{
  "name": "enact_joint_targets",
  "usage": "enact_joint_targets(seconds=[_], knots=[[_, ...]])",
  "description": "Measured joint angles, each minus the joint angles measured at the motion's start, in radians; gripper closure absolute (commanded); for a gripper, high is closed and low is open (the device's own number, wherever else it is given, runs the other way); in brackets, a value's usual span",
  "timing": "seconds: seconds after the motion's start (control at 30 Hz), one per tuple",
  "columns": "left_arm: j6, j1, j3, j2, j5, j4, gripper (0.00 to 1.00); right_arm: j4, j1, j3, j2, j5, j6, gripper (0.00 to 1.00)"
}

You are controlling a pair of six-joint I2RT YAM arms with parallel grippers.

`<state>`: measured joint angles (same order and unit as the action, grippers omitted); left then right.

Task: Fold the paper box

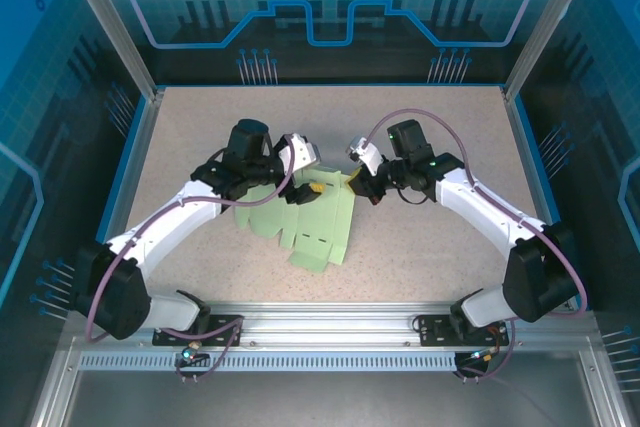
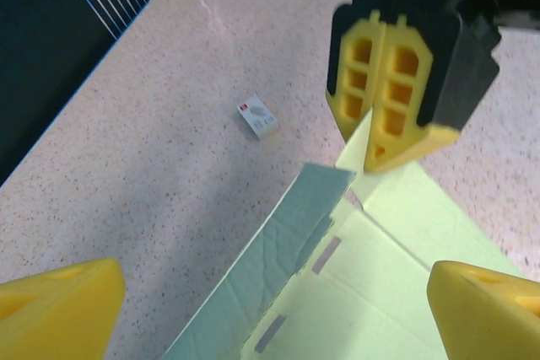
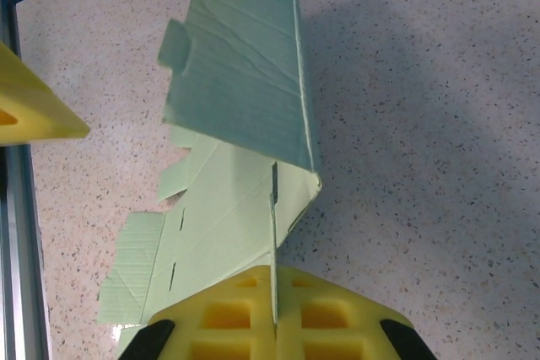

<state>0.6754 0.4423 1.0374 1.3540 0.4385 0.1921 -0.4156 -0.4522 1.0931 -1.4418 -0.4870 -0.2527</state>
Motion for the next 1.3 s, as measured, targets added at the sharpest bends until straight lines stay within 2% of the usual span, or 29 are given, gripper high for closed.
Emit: enact_joint_targets(seconds=[0.13, 0.27, 0.47, 0.8, 0.9, 1.0, 1.07, 1.17, 1.23, 1.3], knots=[[0.078, 0.0, 0.026, 0.008, 0.002, 0.077, 0.09, -0.006, 0.0, 0.0, 0.0, -0.011, -0.014, 1.0], [0.14, 0.0, 0.117, 0.073, 0.002, 0.173, 0.18, -0.012, 0.0, 0.003, 0.0, -0.023, -0.03, 1.0], [0.184, 0.001, 0.21, 0.161, 0.01, 0.259, 0.37, -0.014, -0.001, 0.006, 0.009, -0.023, -0.052, 1.0], [0.195, 0.003, 0.293, 0.213, 0.031, 0.342, 0.72, -0.013, -0.001, 0.005, 0.058, -0.022, -0.064, 1.0], [0.19, 0.003, 0.301, 0.216, 0.032, 0.351, 0.8, -0.013, -0.001, 0.004, 0.058, -0.01, -0.063, 0.99], [0.184, 0.004, 0.301, 0.216, 0.039, 0.36, 0.86, -0.012, -0.001, 0.004, 0.058, 0.019, -0.059, 0.89], [0.169, 0.004, 0.301, 0.214, 0.043, 0.361, 0.93, -0.005, -0.001, 0.004, 0.058, 0.037, -0.047, 0.77], [0.124, 0.006, 0.286, 0.193, 0.049, 0.346, 1.0, 0.021, 0.001, 0.003, 0.06, 0.05, -0.013, 0.53], [0.081, 0.004, 0.253, 0.156, 0.049, 0.321, 1.0, 0.045, 0.01, -0.01, 0.072, 0.045, 0.018, 0.42], [0.039, -0.004, 0.212, 0.114, 0.049, 0.28, 1.0, 0.079, 0.032, -0.043, 0.101, 0.024, 0.046, 0.37]])
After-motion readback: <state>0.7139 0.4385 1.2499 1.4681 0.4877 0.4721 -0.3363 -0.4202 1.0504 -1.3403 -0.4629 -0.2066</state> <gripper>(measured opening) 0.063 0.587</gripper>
